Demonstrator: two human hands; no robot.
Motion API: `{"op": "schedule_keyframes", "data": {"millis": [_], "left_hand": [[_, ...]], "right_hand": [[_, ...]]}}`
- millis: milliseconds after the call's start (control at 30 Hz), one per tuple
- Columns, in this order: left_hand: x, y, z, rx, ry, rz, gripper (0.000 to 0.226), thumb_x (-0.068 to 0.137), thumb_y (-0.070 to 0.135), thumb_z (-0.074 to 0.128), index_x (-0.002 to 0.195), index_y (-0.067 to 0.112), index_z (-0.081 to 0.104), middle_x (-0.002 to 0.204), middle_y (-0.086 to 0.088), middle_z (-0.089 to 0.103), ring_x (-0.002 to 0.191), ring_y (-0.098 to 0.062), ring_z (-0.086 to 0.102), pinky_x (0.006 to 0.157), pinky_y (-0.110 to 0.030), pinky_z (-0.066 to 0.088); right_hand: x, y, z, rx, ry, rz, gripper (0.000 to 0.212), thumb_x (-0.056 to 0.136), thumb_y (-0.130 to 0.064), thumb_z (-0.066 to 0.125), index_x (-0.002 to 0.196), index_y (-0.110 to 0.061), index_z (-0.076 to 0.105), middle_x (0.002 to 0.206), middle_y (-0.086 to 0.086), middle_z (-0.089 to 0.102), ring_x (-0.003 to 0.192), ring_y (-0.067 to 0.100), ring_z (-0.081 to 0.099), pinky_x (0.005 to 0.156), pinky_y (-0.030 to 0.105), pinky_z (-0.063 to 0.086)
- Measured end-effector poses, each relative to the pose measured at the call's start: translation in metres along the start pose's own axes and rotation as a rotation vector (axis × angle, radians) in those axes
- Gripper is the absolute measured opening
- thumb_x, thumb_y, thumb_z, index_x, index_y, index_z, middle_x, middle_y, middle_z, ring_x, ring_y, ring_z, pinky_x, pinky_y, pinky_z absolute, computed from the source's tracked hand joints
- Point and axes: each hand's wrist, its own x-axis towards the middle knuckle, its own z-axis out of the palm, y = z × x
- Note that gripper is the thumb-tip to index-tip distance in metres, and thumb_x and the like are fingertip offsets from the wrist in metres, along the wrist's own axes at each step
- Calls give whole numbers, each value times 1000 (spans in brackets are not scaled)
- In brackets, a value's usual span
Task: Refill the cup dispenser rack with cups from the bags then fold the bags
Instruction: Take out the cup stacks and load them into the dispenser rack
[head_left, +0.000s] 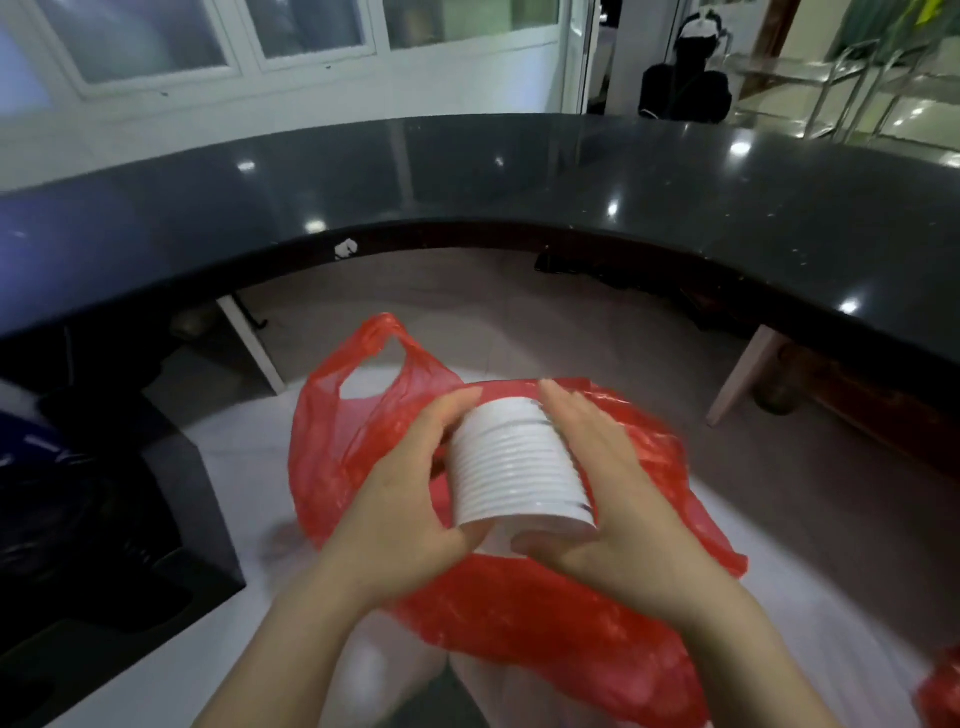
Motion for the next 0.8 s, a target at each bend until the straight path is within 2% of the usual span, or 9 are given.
{"op": "schedule_keyframes", "data": {"millis": [100, 167, 267, 400, 500, 567, 633, 733, 800], "left_hand": [[-12, 2, -18, -51, 62, -3, 80, 66, 30, 75, 134, 47, 36, 132, 28, 46, 123, 2, 48, 95, -12, 42], [-22, 0, -31, -85, 122, -35, 78, 67, 33, 73, 133, 51, 36, 133, 30, 45, 124, 3, 48, 96, -11, 41], [-41, -8, -56, -107, 196, -110, 77, 69, 32, 72, 135, 47, 34, 136, 31, 43, 126, 2, 46, 100, -14, 39], [-75, -15, -91, -51, 308, -195, 72, 71, 36, 69, 135, 43, 37, 136, 24, 46, 125, 1, 48, 102, -18, 41], [-106, -20, -111, -78, 413, -287, 72, 78, 16, 72, 139, 36, 39, 136, 17, 50, 125, -1, 48, 103, -29, 44], [-126, -24, -122, -133, 471, -316, 72, 77, 12, 70, 140, 33, 40, 134, 17, 54, 123, -1, 50, 101, -26, 45], [-144, -27, -134, -197, 519, -334, 73, 74, 18, 72, 137, 38, 42, 132, 19, 56, 121, -3, 53, 96, -21, 46], [-165, -26, -149, -293, 583, -363, 72, 71, 28, 72, 133, 50, 42, 130, 18, 57, 118, -5, 56, 87, -14, 47], [-177, -23, -156, -310, 638, -392, 73, 72, 31, 72, 135, 48, 39, 131, 13, 57, 119, -8, 56, 87, -16, 48]], "right_hand": [[17, -17, 5, 200, 39, -99, 84, 75, -32, 76, 143, -43, 28, 145, -25, 34, 135, 1, 35, 106, 19, 34], [29, -29, 14, 234, 61, -156, 70, 78, -24, 74, 135, -40, 38, 136, -21, 45, 126, 3, 46, 97, 19, 41], [47, -47, 37, 229, 20, -205, 72, 75, -12, 72, 131, -41, 37, 135, -21, 45, 124, 1, 45, 98, 23, 41], [66, -76, 78, 261, -36, -280, 70, 75, -20, 72, 136, -28, 39, 133, -15, 46, 124, 3, 44, 98, 23, 40], [77, -102, 108, 329, -24, -327, 69, 72, -18, 75, 131, -31, 42, 126, -19, 46, 117, 4, 47, 92, 17, 39], [85, -118, 126, 366, -25, -363, 71, 68, -13, 75, 129, -29, 43, 124, -15, 46, 115, 7, 47, 91, 16, 39], [92, -135, 144, 394, -42, -424, 72, 66, -10, 71, 130, -25, 42, 124, -10, 46, 116, 9, 46, 93, 18, 38], [98, -162, 168, 451, -86, -511, 65, 71, -18, 64, 129, -30, 39, 127, -21, 42, 114, 6, 46, 94, 12, 35], [101, -178, 182, 494, -128, -559, 62, 73, -22, 64, 129, -31, 38, 127, -19, 43, 114, 5, 47, 93, 12, 35]]}}
